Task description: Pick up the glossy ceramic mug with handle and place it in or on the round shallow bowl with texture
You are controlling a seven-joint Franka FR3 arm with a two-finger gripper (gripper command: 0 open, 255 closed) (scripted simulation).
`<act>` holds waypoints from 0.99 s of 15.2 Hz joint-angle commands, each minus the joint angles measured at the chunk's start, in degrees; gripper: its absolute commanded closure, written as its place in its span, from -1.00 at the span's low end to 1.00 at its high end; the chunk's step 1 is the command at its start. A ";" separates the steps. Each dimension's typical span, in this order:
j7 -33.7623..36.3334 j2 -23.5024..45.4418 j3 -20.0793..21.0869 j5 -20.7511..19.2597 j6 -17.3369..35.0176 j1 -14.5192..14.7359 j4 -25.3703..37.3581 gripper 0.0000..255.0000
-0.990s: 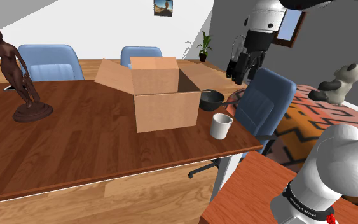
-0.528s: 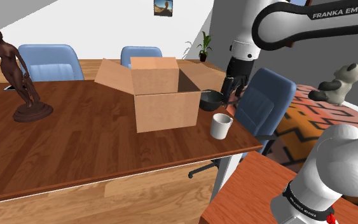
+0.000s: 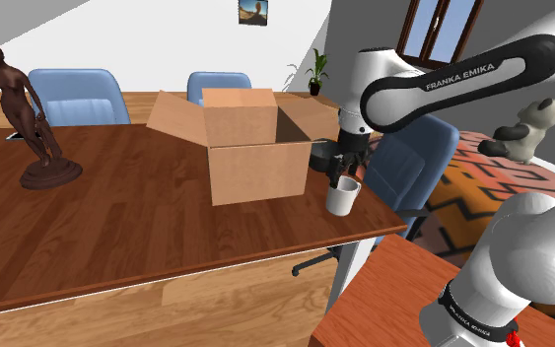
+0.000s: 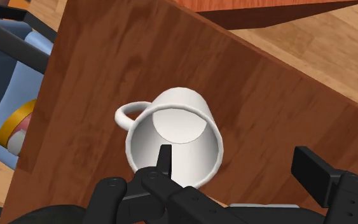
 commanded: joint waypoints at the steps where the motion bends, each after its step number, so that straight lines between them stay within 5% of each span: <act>1: -0.02 3.58 -0.25 -0.61 4.41 -0.33 -0.69 -1.00; 9: 0.16 7.62 -0.56 -1.07 11.51 -0.59 -3.74 -1.00; 15: 0.16 7.62 -0.56 -1.07 11.51 -0.59 -3.74 -1.00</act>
